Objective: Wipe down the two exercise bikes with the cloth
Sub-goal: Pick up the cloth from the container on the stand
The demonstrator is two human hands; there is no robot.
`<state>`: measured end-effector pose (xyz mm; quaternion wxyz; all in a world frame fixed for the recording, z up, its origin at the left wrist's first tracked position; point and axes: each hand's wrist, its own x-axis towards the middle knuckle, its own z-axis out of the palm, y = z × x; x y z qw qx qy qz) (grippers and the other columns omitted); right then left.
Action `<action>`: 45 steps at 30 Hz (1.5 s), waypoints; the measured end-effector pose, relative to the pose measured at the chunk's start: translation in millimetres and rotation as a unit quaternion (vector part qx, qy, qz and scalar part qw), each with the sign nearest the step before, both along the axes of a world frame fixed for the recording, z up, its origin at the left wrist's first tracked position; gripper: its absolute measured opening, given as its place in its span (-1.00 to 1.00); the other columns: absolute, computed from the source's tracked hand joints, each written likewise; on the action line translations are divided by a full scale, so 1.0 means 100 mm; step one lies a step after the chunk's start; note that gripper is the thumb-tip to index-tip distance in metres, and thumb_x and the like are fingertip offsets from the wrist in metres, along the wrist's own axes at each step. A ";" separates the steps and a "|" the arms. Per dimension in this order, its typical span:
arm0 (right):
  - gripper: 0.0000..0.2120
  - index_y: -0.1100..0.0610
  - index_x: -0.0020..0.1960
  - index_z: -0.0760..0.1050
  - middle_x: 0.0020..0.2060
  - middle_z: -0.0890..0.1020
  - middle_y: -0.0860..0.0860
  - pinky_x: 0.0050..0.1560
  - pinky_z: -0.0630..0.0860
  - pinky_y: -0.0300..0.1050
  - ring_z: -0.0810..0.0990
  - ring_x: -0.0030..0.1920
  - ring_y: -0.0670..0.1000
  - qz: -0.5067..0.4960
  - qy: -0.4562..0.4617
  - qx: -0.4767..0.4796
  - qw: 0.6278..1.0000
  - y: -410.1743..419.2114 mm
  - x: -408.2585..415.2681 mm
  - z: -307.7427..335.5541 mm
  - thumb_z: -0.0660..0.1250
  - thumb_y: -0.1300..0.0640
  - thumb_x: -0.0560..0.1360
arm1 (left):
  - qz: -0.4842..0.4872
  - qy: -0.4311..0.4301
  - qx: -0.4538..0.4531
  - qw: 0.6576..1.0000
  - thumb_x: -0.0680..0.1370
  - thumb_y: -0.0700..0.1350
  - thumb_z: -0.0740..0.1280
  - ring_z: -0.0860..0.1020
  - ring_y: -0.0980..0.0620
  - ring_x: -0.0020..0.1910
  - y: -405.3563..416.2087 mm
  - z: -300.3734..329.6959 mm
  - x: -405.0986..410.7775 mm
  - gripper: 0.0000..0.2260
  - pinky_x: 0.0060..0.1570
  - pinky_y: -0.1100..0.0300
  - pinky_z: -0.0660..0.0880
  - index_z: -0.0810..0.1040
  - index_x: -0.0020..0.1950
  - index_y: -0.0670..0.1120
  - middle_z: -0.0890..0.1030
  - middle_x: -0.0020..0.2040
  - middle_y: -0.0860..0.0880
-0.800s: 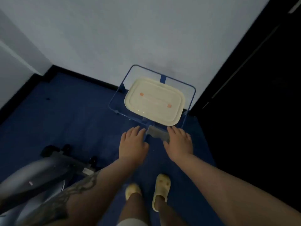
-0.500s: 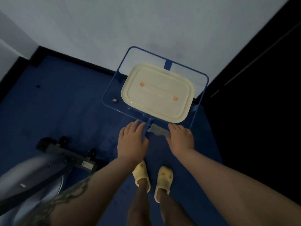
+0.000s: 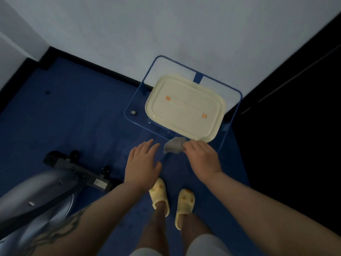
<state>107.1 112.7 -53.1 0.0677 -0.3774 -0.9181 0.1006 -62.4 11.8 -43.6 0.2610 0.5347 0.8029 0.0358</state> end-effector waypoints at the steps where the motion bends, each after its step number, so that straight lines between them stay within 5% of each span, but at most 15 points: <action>1: -0.77 0.16 -0.17 0.58 -0.33 0.55 0.04 -0.35 0.48 -0.15 0.54 -0.35 0.03 0.009 0.017 -0.005 1.000 -0.04 -0.03 0.15 0.57 0.34 0.27 | 0.007 0.006 0.008 1.000 0.58 0.02 0.23 0.10 0.01 0.53 -0.05 0.12 -0.03 -0.48 0.51 0.06 -0.02 0.20 0.53 0.05 0.15 0.56 0.03; 5: -0.92 0.17 -0.05 0.55 -0.20 0.54 0.04 -0.42 0.55 -0.13 0.56 -0.31 0.00 0.040 0.084 -0.069 0.993 -0.15 -0.13 0.67 0.43 0.21 0.48 | 0.081 0.012 0.024 0.996 0.56 -0.02 0.29 0.17 -0.01 0.51 -0.31 0.43 -0.11 -0.48 0.49 0.06 0.03 0.28 0.51 0.03 0.22 0.54 0.01; 8: -0.72 0.21 0.01 0.55 -0.13 0.56 0.08 -0.33 0.59 -0.05 0.60 -0.26 0.05 0.086 0.130 -0.087 0.984 -0.25 -0.26 1.10 0.15 0.05 0.62 | 0.184 0.010 0.050 0.982 0.54 -0.06 0.33 0.24 -0.03 0.49 -0.62 0.72 -0.11 -0.49 0.48 0.04 0.12 0.33 0.49 -0.01 0.28 0.51 0.00; 16: -0.81 0.20 -0.12 0.58 -0.27 0.55 0.01 -0.54 0.47 -0.10 0.52 -0.46 0.01 0.304 0.213 -0.058 0.927 -0.92 -0.61 1.65 0.34 0.07 0.52 | 0.409 0.073 0.145 0.898 0.54 -0.06 0.32 0.27 0.02 0.46 -1.86 1.38 0.22 -0.51 0.45 0.07 0.17 0.34 0.47 0.00 0.32 0.49 0.03; 25: -0.87 0.10 -0.12 0.56 -0.24 0.53 -0.09 -0.53 0.46 -0.09 0.48 -0.45 -0.06 0.514 0.170 -0.089 0.836 -2.60 -0.82 1.89 0.38 0.04 0.53 | 0.566 0.152 0.113 0.802 0.58 0.02 0.22 0.21 0.08 0.46 -3.73 1.74 1.09 -0.52 0.44 0.19 0.04 0.25 0.50 0.07 0.24 0.51 0.11; 33: -0.86 -0.01 -0.09 0.51 -0.19 0.47 -0.18 -0.38 0.37 -0.25 0.50 -0.29 -0.14 0.555 0.126 -0.172 0.804 -4.46 -0.60 1.83 0.26 -0.04 0.58 | 0.654 0.174 0.095 0.730 0.59 0.06 0.18 0.17 0.04 0.49 -5.45 1.81 1.77 -0.53 0.46 0.13 0.04 0.24 0.51 0.07 0.21 0.53 0.08; 40: -0.88 -0.11 -0.13 0.47 -0.21 0.48 -0.22 -0.33 0.36 -0.27 0.48 -0.16 -0.28 0.535 0.128 -0.225 0.804 -6.08 -0.21 1.78 0.25 -0.06 0.57 | 0.682 0.173 0.051 0.709 0.58 0.05 0.20 0.23 0.03 0.46 -7.21 1.85 2.40 -0.54 0.44 0.12 0.10 0.26 0.49 0.09 0.25 0.50 0.08; 45: -0.87 -0.07 -0.12 0.48 -0.19 0.48 -0.19 -0.27 0.45 -0.16 0.48 -0.22 -0.20 0.568 0.103 -0.206 0.790 -6.83 -0.14 1.85 0.24 -0.06 0.58 | 0.697 0.153 0.047 0.699 0.58 0.03 0.20 0.21 0.01 0.47 -7.99 1.88 2.58 -0.53 0.45 0.10 0.10 0.25 0.50 0.07 0.24 0.51 0.06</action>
